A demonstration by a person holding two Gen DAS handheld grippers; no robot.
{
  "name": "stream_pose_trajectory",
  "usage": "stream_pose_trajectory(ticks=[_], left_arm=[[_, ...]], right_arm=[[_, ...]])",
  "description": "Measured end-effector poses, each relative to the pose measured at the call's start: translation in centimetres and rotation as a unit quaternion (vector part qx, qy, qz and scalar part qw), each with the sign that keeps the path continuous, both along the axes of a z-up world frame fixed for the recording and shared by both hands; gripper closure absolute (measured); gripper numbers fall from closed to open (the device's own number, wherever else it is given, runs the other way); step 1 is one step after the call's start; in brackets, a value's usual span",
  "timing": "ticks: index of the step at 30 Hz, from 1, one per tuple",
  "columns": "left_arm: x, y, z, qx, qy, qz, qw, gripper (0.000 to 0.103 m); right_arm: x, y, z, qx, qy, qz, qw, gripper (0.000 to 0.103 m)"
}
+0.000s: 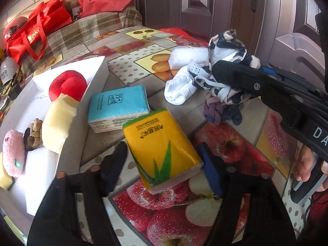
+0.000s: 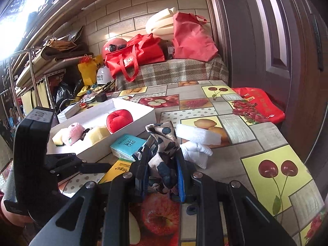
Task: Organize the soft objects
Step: 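Carry the yellow tissue pack and patterned cloth over the white tray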
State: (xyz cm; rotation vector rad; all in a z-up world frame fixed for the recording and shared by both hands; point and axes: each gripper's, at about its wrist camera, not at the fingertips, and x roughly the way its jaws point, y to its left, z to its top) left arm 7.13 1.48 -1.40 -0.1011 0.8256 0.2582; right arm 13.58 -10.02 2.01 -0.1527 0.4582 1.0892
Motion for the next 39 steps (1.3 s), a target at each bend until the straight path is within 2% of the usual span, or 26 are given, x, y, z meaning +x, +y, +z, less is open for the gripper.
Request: stream_pose_trajectory(ticks=[5, 11, 15, 22, 30, 39], left_arm=[[-0.9, -0.3, 0.6, 0.005, -0.033, -0.007, 0.9994, 0.049], [-3.5, -1.5, 2.4, 0.044, -0.108, -0.005, 0.9932, 0.049], [-5.2, -1.4, 3.3, 0.046, -0.153, 0.002, 0.9871, 0.049], [-8.5, -0.5, 4.3, 0.067, -0.203, 0.017, 0.9766, 0.049], [-10.5, 0.3, 4.7, 0.083, -0.226, 0.023, 0.9703, 0.049], [-12.3, 1.4, 4.8, 0.084, -0.237, 0.038, 0.967, 0.049]], right_arm=[[0.1, -0.4, 0.1, 0.008, -0.001, -0.013, 1.0, 0.081], [0.4, -1.1, 0.4, 0.023, -0.002, -0.035, 0.999, 0.081], [0.4, -1.5, 0.6, 0.031, -0.008, -0.047, 0.998, 0.081], [-1.4, -1.8, 1.3, 0.063, -0.021, -0.048, 0.997, 0.081], [-4.4, -0.5, 1.8, 0.069, -0.059, -0.033, 0.995, 0.081], [-5.1, 0.1, 1.7, 0.07, -0.062, -0.032, 0.995, 0.081]])
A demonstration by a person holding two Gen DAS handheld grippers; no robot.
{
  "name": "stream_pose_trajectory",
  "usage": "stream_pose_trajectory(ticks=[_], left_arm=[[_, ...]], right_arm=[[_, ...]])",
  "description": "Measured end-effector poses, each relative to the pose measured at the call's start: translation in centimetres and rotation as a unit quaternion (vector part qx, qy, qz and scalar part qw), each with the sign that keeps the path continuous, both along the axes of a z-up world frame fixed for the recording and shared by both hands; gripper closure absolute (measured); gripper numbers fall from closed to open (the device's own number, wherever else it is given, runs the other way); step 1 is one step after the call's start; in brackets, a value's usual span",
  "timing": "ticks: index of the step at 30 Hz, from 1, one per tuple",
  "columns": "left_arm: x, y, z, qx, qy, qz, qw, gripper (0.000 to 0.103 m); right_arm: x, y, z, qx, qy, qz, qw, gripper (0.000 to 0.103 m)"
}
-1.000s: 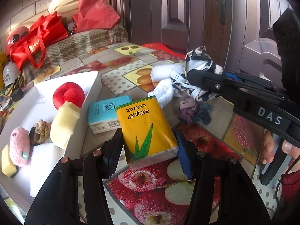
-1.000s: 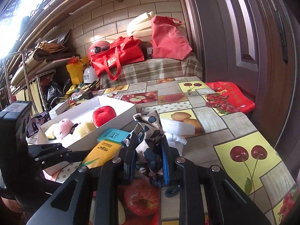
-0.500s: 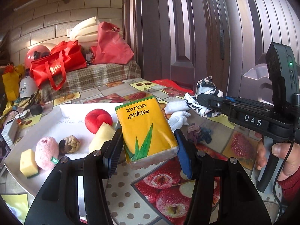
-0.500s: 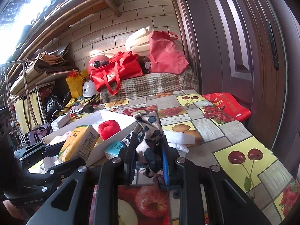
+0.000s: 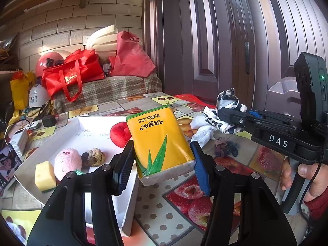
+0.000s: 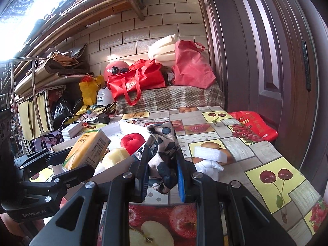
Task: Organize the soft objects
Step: 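Carry the yellow tissue pack and patterned cloth over the white tray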
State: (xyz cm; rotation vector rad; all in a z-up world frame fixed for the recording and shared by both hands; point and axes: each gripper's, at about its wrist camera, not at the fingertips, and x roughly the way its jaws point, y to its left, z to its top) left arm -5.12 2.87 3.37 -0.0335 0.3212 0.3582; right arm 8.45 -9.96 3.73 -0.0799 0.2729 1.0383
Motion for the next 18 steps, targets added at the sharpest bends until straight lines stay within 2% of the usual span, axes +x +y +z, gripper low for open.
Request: stream_pose_trajectory(ticks=[6, 10, 18], left_arm=[[-1.7, 1.6, 0.0, 0.002, -0.01, 0.025, 0.9996, 0.049], [-3.4, 3.9, -0.1, 0.0, -0.019, 0.06, 0.998, 0.049], [-7.3, 10.6, -0.3, -0.028, -0.039, 0.155, 0.9868, 0.049]], right_arm=[[-0.5, 0.4, -0.1, -0.003, -0.004, -0.001, 1.0, 0.081], [-1.6, 1.3, -0.2, -0.012, -0.018, 0.01, 1.0, 0.081], [-3.4, 4.7, -0.8, -0.045, -0.016, 0.062, 0.997, 0.081]])
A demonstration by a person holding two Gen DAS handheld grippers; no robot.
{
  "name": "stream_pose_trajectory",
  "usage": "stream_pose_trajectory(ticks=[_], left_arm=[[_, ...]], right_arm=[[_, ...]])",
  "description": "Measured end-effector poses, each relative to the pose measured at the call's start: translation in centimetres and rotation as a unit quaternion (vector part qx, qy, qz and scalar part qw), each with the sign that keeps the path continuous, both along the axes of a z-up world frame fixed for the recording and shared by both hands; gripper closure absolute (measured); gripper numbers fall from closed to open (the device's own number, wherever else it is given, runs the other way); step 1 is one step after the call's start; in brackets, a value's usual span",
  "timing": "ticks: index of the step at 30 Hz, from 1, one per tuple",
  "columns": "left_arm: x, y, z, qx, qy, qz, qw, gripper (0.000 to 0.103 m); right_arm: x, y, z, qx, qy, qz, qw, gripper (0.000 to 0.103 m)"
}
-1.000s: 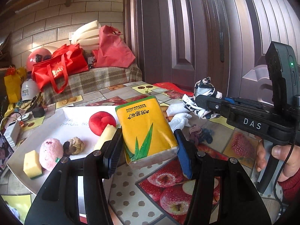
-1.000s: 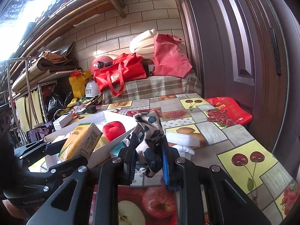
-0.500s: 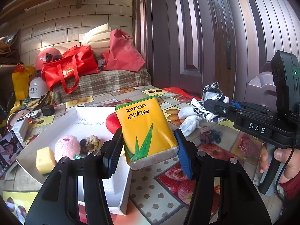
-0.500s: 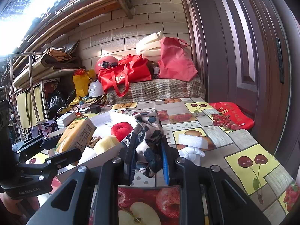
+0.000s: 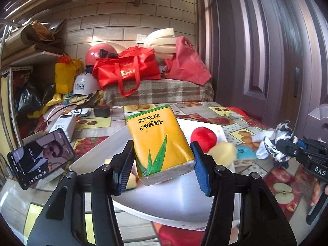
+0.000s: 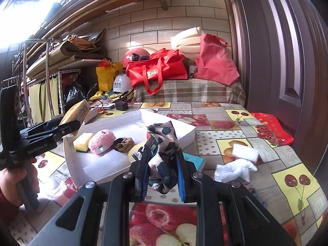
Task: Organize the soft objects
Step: 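Carry the yellow tissue pack and patterned cloth over the white tray, then open the left tool to drop the tissue pack while the right tool releases the cloth in the tray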
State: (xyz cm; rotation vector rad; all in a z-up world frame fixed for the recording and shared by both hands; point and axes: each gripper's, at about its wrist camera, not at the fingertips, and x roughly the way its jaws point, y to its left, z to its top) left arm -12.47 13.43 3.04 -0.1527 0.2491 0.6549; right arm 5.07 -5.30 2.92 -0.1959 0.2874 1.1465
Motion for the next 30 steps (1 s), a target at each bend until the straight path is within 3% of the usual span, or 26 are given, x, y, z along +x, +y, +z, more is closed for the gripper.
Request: stream_pose_trajectory(ticks=[5, 12, 19, 24, 25, 27, 28, 29, 30], left_arm=[[-0.8, 2.7, -0.3, -0.022, -0.009, 0.028, 0.9993, 0.049], [1.3, 3.2, -0.3, 0.01, 0.013, 0.019, 0.9997, 0.048], [2.4, 6.4, -0.4, -0.033, 0.012, 0.023, 0.9991, 0.048], [3.7, 6.6, -0.5, -0.028, 0.032, 0.015, 0.999, 0.048], [4.0, 6.6, -0.5, -0.027, 0.036, 0.014, 0.9989, 0.045], [3.8, 6.6, -0.4, -0.026, 0.033, 0.018, 0.999, 0.033], [3.6, 6.6, -0.4, -0.024, 0.028, 0.027, 0.9989, 0.018], [3.2, 6.7, -0.4, -0.027, 0.02, 0.038, 0.9987, 0.006], [2.9, 7.0, -0.3, -0.033, 0.012, 0.041, 0.9985, 0.002]], right_arm=[[-1.3, 2.3, -0.3, -0.011, 0.007, 0.03, 0.999, 0.081], [-2.4, 6.7, -0.5, -0.017, 0.009, 0.046, 0.999, 0.08], [-1.0, 11.5, -0.8, -0.033, 0.022, 0.03, 0.999, 0.078], [-0.8, 13.2, -0.9, -0.043, 0.024, 0.017, 0.999, 0.077], [-0.7, 13.4, -0.9, -0.048, 0.025, 0.016, 0.998, 0.068], [-0.9, 13.6, -1.1, -0.057, 0.023, 0.013, 0.998, 0.041], [-1.0, 13.5, -1.1, -0.055, 0.022, 0.011, 0.998, 0.02], [-0.9, 13.2, -1.0, -0.049, 0.023, 0.008, 0.998, 0.015], [-0.9, 13.1, -0.9, -0.044, 0.025, 0.009, 0.999, 0.015]])
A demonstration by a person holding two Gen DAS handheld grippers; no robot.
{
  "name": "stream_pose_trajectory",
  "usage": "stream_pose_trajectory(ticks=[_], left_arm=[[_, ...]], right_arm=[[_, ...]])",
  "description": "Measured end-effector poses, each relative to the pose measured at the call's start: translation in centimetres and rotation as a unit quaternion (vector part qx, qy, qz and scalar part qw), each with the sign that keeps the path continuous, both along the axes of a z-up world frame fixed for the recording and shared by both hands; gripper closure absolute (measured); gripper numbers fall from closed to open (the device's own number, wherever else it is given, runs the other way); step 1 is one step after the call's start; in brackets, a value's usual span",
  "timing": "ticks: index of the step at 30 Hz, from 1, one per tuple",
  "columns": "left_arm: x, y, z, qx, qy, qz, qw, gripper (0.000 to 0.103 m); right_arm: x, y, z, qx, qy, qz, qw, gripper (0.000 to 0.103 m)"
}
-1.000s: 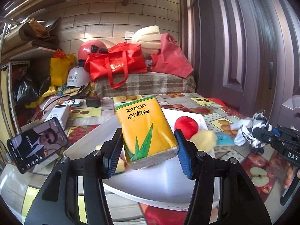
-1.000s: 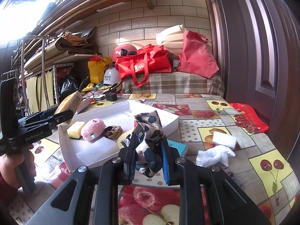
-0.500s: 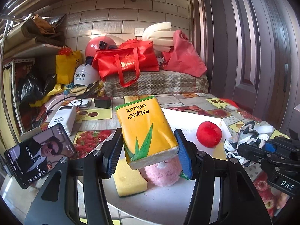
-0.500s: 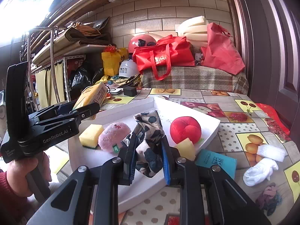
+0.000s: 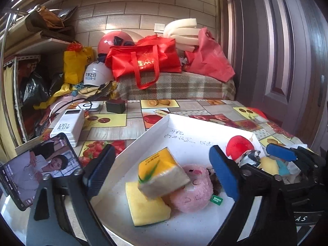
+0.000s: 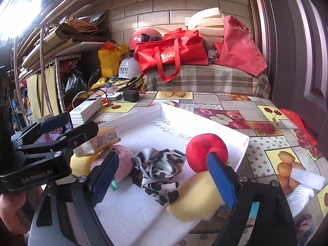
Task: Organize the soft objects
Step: 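Open the left tool to drop the tissue pack while the right tool releases the cloth in the tray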
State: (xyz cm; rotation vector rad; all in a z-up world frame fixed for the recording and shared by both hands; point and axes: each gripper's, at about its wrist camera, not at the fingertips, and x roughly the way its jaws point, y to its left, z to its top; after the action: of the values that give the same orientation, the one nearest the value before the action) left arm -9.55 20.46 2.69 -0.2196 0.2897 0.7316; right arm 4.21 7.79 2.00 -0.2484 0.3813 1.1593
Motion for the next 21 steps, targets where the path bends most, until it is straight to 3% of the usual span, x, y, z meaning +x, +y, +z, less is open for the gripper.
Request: stream_pose_trajectory(ticks=[3, 12, 15, 21], left_arm=[[-0.7, 0.4, 0.0, -0.009, -0.016, 0.001, 0.9998, 0.0], [-1.1, -1.1, 0.4, 0.034, -0.021, 0.012, 0.9991, 0.0], [-1.3, -1.1, 0.5, 0.034, -0.025, 0.012, 0.999, 0.0], [-1.9, -1.5, 0.5, 0.028, -0.029, 0.015, 0.9991, 0.0]], right_arm=[[0.1, -0.2, 0.1, 0.007, -0.001, -0.007, 1.0, 0.015], [-0.6, -0.9, 0.6, 0.031, -0.025, -0.026, 0.999, 0.014], [-0.3, -1.3, 0.8, 0.04, -0.03, -0.058, 0.997, 0.014], [-0.6, -1.8, 1.0, 0.053, -0.045, -0.069, 0.995, 0.014]])
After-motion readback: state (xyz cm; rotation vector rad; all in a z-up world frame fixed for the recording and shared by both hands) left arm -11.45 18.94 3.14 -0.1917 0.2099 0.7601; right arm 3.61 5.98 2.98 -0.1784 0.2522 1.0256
